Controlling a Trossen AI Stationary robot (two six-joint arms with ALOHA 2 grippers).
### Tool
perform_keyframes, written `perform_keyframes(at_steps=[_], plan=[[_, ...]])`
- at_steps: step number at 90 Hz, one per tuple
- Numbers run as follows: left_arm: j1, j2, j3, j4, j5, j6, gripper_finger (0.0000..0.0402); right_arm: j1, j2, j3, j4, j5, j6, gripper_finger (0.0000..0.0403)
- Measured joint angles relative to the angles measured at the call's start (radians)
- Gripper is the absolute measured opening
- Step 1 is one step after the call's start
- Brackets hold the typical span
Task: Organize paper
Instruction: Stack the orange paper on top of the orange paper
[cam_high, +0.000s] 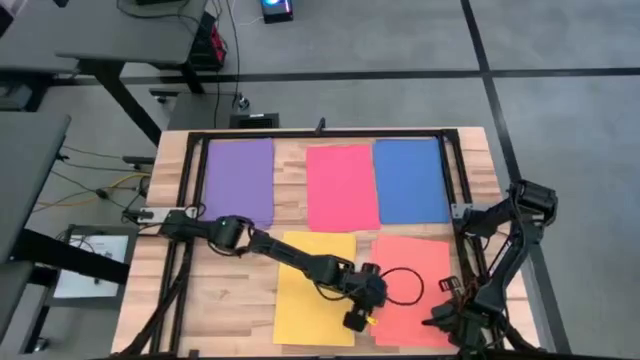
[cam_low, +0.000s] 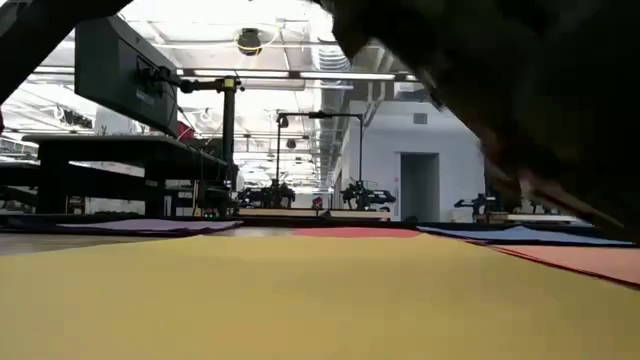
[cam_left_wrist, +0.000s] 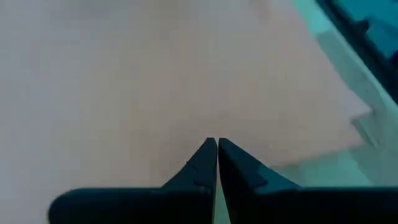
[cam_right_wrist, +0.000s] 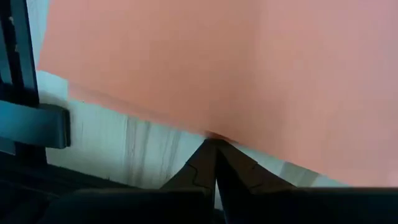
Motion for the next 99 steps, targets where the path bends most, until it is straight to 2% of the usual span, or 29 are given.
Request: perform_keyframes(at_steps=[6,17,27,38,67,99], plan=[[0.002,-0.045,0.019,-0.111,-0.003,-0.011,0.0,0.008,0.0,0.0,0.001,0.003,0.003,0.0],[-0.022,-0.068,0.028,-0.166,0.002,-0.02,0.0,0.018,0.0,0.0,0.001,0.01,0.003,0.0],[-0.041,-0.038,0.021,-0.148,0.01,-0.026,0.0,0.023,0.0,0.0,0.002,0.016,0.016,0.0],[-0.04,-0.02,0.016,-0.1,0.074,-0.083,0.0,0.03,0.0,0.0,0.004,0.018,0.044,0.0],[-0.039,0.046,0.015,-0.027,0.158,-0.17,0.0,0.03,0.0,-0.001,0.009,0.02,0.059,0.0],[-0.039,0.066,0.015,0.067,0.148,-0.142,0.0,0.022,0.0,-0.001,0.012,0.021,0.047,0.0]])
